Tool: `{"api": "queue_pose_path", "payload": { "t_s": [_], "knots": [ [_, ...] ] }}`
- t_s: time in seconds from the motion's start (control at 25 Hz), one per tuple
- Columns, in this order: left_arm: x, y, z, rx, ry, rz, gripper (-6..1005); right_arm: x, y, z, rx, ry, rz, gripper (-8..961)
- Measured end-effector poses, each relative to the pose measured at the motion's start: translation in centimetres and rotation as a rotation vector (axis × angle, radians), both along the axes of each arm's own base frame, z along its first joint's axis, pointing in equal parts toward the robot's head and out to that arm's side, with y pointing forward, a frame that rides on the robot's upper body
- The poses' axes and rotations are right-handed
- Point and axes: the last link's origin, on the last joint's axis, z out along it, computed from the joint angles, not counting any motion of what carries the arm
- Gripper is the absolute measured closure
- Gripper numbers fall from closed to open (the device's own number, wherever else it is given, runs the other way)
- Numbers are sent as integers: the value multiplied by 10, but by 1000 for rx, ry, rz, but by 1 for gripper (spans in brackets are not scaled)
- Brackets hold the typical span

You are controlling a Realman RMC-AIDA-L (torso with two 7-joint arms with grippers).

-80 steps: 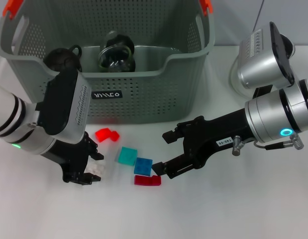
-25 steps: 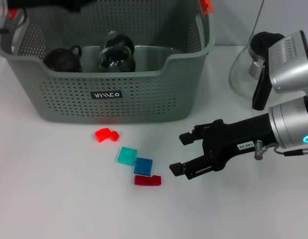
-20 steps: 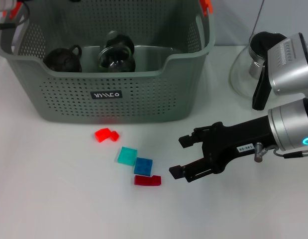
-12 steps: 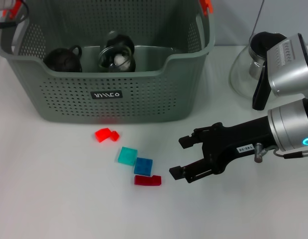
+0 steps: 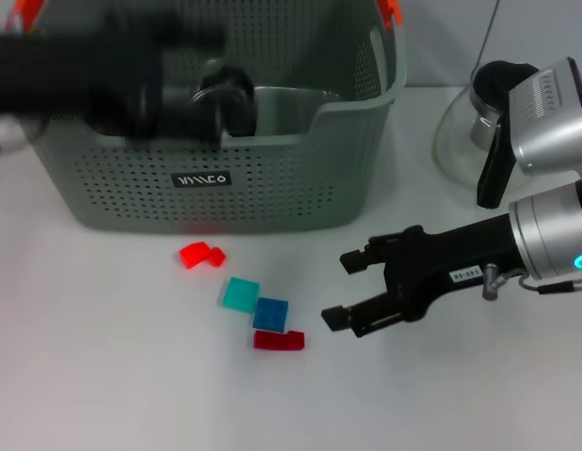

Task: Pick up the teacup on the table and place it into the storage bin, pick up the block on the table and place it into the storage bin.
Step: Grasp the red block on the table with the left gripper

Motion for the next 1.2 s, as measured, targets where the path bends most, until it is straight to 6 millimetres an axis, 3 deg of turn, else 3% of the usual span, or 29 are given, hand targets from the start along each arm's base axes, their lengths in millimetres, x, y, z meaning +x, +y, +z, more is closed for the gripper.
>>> {"api": "queue_pose_path", "payload": {
  "t_s": [0.2,0.4,0.76,1.2],
  "knots": [
    [-23,-34,-21,-81,60,-40,117,2,3,2,9,12,-20,8],
    [-55,-44,-45,-82,136,-4,49,3,4,1,10,18,-25,8],
    [-108,-25,-91,-43,221,206,48,2,5,-3,-1,21,-33,9],
    [-133,-13,-111,33,258,331,58,2,4,-6,-16,19,-35,9]
  ]
}}
